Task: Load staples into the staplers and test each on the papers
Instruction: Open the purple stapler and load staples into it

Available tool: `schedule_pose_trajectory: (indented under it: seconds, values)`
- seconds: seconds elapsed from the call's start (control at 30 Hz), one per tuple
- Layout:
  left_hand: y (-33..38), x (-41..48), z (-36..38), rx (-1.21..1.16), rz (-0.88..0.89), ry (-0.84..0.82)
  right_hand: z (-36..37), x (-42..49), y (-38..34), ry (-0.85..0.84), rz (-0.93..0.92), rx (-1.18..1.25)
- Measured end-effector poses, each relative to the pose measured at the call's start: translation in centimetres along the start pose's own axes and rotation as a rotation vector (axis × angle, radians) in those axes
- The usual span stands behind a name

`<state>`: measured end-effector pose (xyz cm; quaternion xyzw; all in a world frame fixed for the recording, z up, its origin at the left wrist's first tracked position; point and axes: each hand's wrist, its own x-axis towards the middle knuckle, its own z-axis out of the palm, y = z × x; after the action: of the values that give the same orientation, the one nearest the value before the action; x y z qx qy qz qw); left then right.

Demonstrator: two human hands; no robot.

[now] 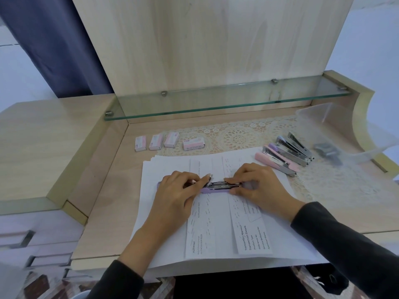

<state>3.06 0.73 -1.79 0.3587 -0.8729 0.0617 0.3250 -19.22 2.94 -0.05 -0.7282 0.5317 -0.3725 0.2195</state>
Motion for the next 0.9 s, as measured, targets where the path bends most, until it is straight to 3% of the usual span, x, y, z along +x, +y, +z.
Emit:
schedule_pose_trajectory:
  seconds: [0.27, 0.63, 0.9]
  values:
    - [0.6, 0.4, -0.1, 0.078, 0.02, -0.058, 0.0, 0.0, -0.3, -0.015, 0.007, -0.016]
    - [0.1, 0.5, -1.7, -0.029, -0.014, -0.168, 0.0, -0.2, -0.5, -0.015, 0.036, -0.018]
    - [-3.4, -1.0, -4.2, 0.043, -0.218, -0.191, -0.7, 0.2, -0.7, -0.111, 0.072, -0.162]
